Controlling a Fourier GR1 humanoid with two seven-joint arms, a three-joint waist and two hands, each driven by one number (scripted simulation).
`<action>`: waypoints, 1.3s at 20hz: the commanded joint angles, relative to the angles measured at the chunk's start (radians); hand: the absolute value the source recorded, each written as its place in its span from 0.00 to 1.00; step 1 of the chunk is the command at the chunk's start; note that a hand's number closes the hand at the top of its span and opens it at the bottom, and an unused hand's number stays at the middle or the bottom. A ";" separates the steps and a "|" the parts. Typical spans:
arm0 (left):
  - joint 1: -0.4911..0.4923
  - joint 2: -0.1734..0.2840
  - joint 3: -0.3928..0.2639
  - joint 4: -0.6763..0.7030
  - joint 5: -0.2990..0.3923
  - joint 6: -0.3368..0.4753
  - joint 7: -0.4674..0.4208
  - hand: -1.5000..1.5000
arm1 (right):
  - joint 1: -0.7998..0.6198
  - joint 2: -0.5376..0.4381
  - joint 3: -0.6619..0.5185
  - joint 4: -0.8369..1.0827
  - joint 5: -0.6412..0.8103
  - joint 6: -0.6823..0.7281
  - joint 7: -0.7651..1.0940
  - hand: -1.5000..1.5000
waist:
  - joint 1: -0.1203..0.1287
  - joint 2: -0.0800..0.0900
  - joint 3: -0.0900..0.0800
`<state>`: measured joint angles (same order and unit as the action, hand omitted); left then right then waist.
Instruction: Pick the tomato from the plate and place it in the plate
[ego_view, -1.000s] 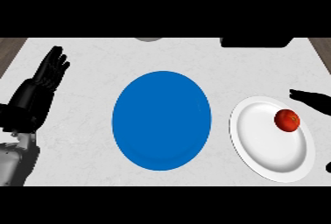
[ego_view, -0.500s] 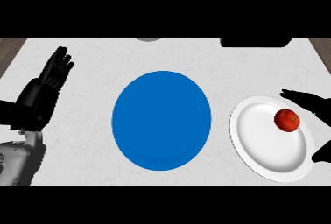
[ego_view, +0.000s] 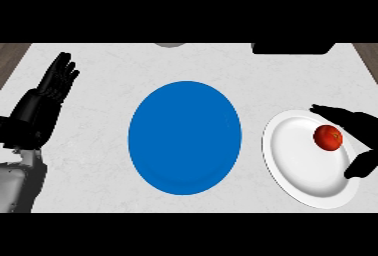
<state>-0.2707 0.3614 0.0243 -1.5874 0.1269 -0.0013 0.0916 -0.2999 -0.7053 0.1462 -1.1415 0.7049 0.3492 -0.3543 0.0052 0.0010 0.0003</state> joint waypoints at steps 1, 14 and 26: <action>0.014 -0.029 0.005 0.010 -0.032 -0.016 -0.026 0.50 | -0.044 0.049 -0.002 0.082 0.080 -0.002 -0.014 0.00 | -0.001 0.000 0.000; -0.024 -0.021 0.046 -0.002 -0.015 -0.059 0.044 0.50 | -0.109 0.185 -0.083 0.213 0.143 -0.296 -0.112 1.00 | 0.002 0.001 0.001; 0.027 -0.029 0.070 -0.025 -0.038 -0.030 0.027 0.50 | 0.184 0.099 -0.229 -0.010 0.227 -0.414 0.320 1.00 | -0.054 -0.013 -0.004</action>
<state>-0.2428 0.3253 0.0819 -1.6179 0.0849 -0.0268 0.1208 -0.2167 -0.6018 -0.0530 -1.0692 0.8951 -0.0299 -0.1946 -0.0381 -0.0179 -0.0143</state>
